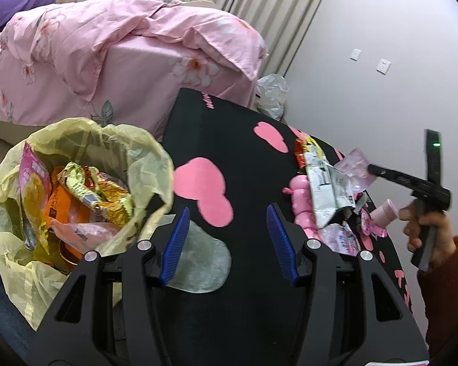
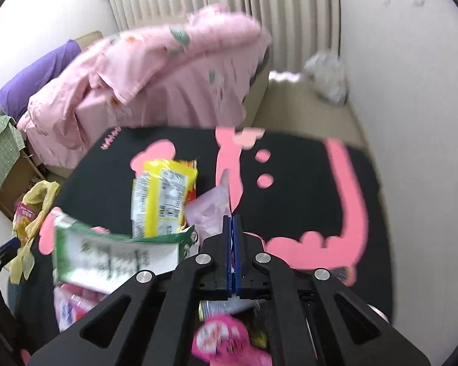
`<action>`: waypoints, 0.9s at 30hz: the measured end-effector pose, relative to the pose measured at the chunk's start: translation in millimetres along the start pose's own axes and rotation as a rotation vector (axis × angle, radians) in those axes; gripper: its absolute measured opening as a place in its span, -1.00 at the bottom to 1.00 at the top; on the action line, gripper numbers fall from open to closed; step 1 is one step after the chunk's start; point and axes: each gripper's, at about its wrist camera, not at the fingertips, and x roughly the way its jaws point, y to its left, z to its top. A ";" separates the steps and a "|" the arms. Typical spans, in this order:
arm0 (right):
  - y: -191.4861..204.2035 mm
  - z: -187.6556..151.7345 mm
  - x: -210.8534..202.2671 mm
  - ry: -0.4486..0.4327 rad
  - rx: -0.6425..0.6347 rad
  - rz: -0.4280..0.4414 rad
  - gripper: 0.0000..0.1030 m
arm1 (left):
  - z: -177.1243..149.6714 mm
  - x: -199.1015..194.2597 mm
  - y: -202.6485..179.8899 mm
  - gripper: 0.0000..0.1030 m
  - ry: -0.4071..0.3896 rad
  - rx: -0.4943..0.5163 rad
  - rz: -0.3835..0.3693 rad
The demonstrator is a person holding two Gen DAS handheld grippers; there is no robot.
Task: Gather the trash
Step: 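Grasp the clear plastic tray with the right tool, then grasp a small dark wrapper with the left tool while the right tool carries the tray toward the bag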
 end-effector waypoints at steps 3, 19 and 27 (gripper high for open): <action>-0.2 -7.7 -38.8 -0.063 0.010 0.034 -0.92 | -1.0 -1.0 -15.2 -0.03 0.001 0.036 -0.022; -26.4 -145.8 -118.0 -0.056 0.077 -0.003 -0.92 | -1.7 25.3 -150.4 -0.01 0.076 0.443 -0.267; -51.6 -202.6 -127.4 -0.001 0.177 0.015 -0.93 | -1.2 117.9 -246.5 -0.01 0.211 0.551 -0.322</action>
